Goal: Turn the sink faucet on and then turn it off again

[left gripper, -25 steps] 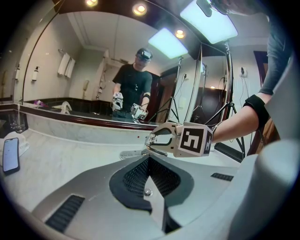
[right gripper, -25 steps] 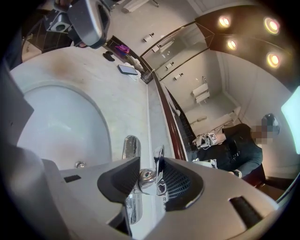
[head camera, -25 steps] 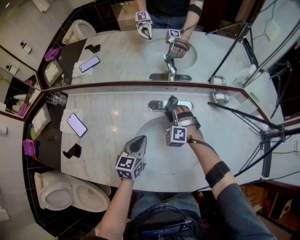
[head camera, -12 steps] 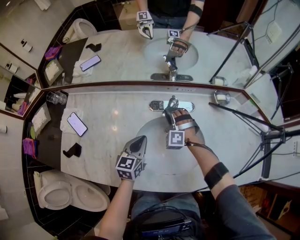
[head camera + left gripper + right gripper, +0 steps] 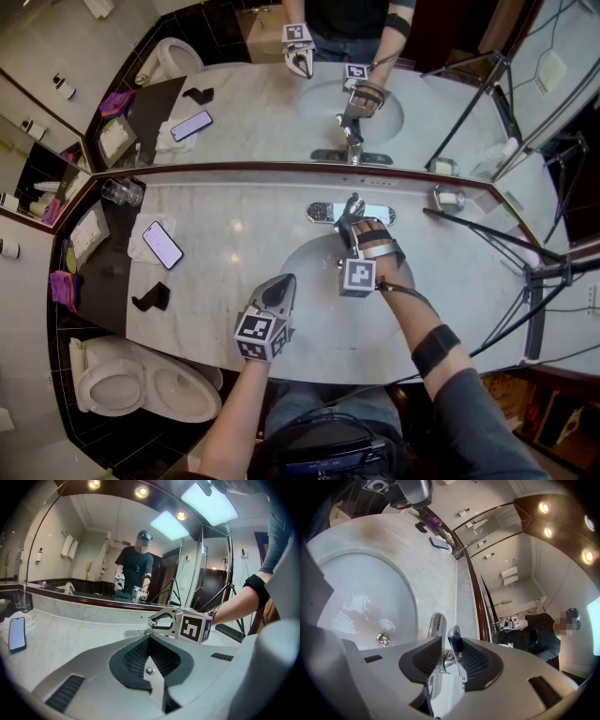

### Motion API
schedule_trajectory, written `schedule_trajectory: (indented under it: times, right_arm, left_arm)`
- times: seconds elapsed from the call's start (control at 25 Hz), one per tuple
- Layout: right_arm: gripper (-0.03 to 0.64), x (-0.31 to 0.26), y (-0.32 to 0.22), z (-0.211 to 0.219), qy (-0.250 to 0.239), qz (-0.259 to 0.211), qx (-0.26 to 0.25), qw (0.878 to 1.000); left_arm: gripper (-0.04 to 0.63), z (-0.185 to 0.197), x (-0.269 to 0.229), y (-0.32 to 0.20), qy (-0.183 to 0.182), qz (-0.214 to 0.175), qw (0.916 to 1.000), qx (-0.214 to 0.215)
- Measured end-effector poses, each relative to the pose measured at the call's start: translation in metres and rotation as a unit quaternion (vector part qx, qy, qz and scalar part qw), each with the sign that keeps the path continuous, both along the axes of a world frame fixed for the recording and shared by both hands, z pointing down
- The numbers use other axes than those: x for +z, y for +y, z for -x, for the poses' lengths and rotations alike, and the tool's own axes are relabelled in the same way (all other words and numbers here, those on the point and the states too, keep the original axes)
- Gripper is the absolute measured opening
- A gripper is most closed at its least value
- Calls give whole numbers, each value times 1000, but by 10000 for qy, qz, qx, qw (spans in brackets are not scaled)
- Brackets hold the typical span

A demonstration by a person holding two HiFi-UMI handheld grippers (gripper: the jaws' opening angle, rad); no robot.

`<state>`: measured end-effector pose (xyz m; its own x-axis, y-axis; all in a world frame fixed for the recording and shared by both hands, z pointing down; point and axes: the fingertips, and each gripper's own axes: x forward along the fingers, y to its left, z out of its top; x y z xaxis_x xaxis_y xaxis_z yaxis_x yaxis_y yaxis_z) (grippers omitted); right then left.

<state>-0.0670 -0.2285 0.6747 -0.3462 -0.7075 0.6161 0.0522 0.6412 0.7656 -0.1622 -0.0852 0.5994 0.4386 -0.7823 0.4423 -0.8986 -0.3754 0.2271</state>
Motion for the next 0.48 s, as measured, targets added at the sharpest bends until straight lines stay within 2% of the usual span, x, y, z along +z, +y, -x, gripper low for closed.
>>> schedule_trajectory:
  times: [0.28, 0.48]
  right_arm:
    - [167, -7, 12, -4, -126, 138, 256, 9995]
    - [166, -16, 40, -17, -239, 264, 365, 9987]
  left_arm:
    - [3, 11, -9, 13, -63, -58, 9999, -69]
    - [3, 12, -20, 22, -39, -134, 9998, -112]
